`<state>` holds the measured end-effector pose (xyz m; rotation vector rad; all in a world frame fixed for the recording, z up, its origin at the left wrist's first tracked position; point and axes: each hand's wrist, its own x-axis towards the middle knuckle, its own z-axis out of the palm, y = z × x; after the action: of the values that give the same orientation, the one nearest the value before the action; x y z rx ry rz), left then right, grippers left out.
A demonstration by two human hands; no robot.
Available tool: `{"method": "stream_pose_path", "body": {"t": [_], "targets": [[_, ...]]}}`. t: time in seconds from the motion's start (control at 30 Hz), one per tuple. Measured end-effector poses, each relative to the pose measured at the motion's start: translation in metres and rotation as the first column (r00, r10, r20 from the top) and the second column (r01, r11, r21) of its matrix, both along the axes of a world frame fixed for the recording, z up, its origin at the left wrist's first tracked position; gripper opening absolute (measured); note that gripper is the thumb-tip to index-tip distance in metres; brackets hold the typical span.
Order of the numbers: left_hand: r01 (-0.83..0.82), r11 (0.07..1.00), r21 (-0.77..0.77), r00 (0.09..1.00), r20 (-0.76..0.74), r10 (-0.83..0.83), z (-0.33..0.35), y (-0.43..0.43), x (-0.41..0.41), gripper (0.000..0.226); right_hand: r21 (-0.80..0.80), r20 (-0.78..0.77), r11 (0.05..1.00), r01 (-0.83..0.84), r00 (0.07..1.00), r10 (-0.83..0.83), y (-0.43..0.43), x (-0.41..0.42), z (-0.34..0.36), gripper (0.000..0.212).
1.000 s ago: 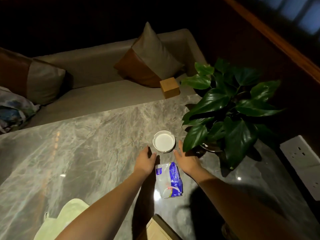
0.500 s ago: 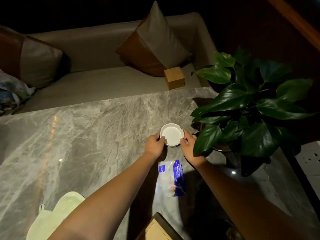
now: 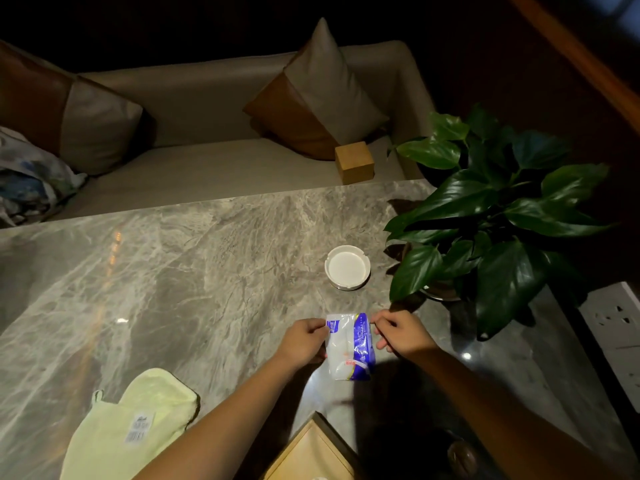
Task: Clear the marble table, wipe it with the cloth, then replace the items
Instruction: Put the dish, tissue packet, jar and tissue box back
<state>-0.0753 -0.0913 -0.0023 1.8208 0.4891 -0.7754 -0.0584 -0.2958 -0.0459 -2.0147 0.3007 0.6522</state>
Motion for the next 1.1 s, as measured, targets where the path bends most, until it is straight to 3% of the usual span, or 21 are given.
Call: {"method": "stream_pose_path", "body": {"t": [0.2,0.47,0.57,0.67,0.73,0.9,1.1], "targets": [[-0.102,0.987,-0.122,0.993,0.039,0.108,0.0,-0.026,0.0,0.033,0.005,0.111,0.994,0.111,0.988,-0.111,-0.003,-0.002,-0.004,0.026],[-0.066,0.996,-0.053,0.993,0.097,0.071,-0.003,-0.031,0.003,0.033,0.003,0.066,0.992,0.128,0.99,-0.128,-0.004,-0.001,-0.004,0.031],[-0.001,1.0,0.018,0.994,0.11,-0.001,-0.007,-0.025,0.0,0.019,0.019,0.044,0.998,0.068,0.997,-0.068,-0.01,-0.002,0.001,0.036],[0.15,0.978,0.148,0.978,0.122,-0.168,-0.011,-0.015,-0.01,0.041,-0.029,0.077,0.998,0.057,0.996,-0.054,-0.025,-0.009,0.01,0.03],[0.247,0.945,0.215,0.956,0.104,-0.274,-0.008,-0.009,-0.017,0.043,-0.048,0.077,0.998,0.035,0.997,-0.031,-0.039,-0.018,0.015,0.02],[0.579,0.711,0.4,0.789,-0.055,-0.612,0.017,-0.01,-0.025,0.042,0.001,0.003,0.999,0.054,0.999,-0.054,-0.079,-0.057,0.033,0.016],[0.749,0.373,0.548,0.541,-0.181,-0.821,0.053,-0.048,-0.033,0.044,0.086,-0.107,0.968,0.236,0.968,-0.226,-0.111,-0.129,0.055,0.018]]}}
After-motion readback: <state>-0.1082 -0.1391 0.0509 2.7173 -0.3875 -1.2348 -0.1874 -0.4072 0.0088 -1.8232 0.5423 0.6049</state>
